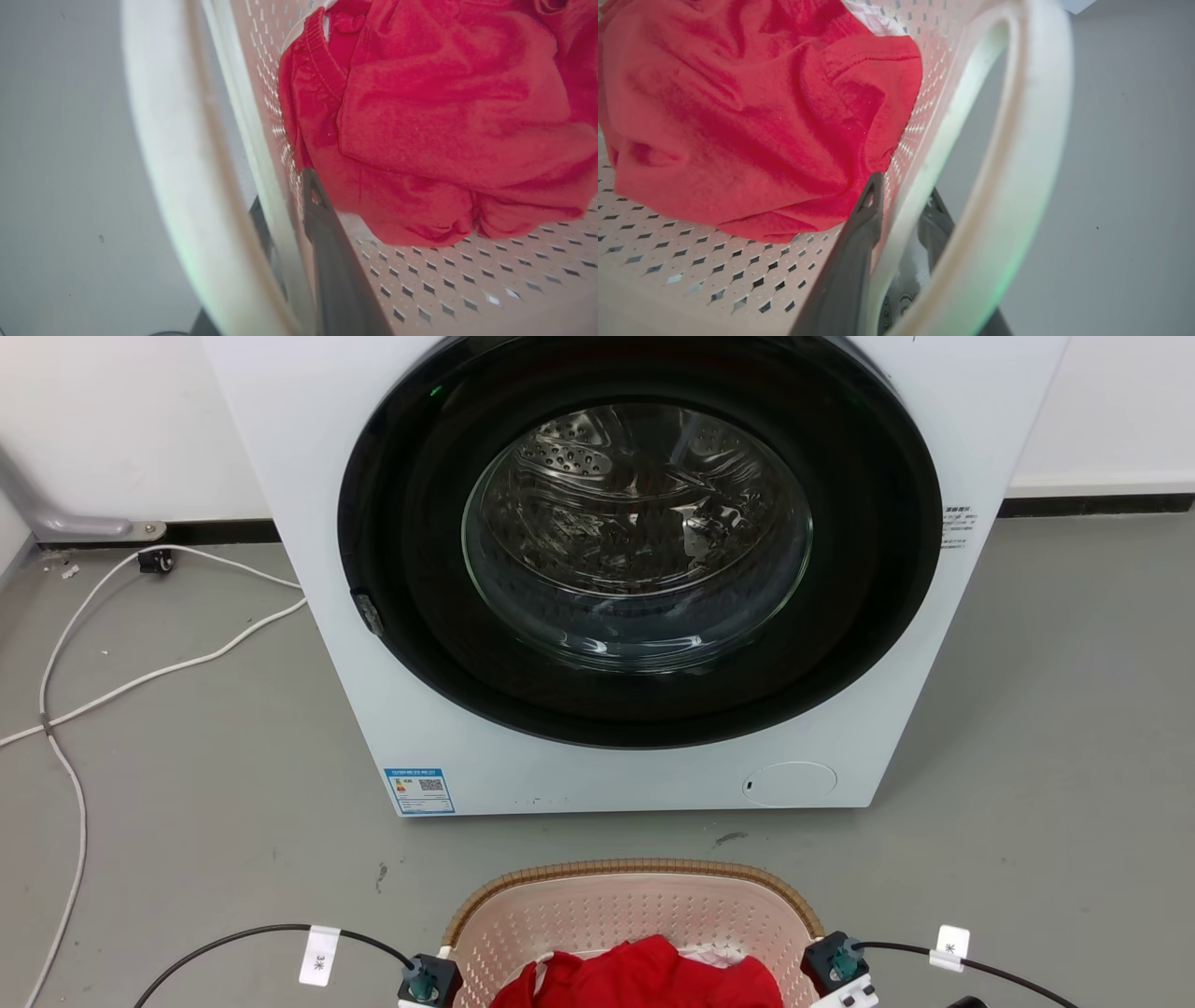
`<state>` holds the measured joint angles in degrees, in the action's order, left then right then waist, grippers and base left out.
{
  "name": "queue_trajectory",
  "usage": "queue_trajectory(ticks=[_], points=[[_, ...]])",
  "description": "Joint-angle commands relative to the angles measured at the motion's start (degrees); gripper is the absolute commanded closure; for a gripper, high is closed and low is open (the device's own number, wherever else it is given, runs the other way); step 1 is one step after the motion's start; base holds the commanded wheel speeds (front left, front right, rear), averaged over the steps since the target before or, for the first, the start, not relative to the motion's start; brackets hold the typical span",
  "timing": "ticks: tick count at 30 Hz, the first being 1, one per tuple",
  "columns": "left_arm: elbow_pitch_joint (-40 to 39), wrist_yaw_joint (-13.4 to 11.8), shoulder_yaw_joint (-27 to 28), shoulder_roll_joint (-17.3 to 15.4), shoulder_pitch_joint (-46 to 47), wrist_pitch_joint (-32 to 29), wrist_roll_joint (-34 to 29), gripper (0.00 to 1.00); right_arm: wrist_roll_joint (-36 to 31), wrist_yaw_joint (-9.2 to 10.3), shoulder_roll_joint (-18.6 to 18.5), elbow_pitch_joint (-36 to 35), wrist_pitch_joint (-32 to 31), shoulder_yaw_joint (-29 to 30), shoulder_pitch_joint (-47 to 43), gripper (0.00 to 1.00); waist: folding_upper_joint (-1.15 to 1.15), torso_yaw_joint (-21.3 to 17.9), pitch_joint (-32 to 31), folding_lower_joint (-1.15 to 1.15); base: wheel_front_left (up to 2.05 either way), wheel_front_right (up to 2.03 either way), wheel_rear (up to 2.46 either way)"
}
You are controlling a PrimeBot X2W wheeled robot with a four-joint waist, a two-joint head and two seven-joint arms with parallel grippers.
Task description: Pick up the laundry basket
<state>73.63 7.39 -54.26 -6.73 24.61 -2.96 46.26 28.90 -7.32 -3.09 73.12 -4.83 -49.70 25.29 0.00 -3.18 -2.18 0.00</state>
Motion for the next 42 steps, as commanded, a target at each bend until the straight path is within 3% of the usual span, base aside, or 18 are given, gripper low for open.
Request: queue_trajectory(ticks=[1, 42], points=[[-0.10, 0.08, -0.25, -0.26, 0.68, 0.38, 0.09, 1.00, 0.04, -0.30, 0.40, -0.04, 0.23, -0.44, -0.08, 1.00, 0.00, -0.02, 0.01, 0.00, 0.00, 0.00, 0.00], [0.09, 0.08, -3.45, -0.54, 1.22, 1.12, 3.12, 1.00, 1.13, -0.31, 0.40, 0.05, 0.33, -1.55, -0.08, 1.00, 0.00, -0.10, 0.03, 0.00, 0.00, 0.00, 0.00]])
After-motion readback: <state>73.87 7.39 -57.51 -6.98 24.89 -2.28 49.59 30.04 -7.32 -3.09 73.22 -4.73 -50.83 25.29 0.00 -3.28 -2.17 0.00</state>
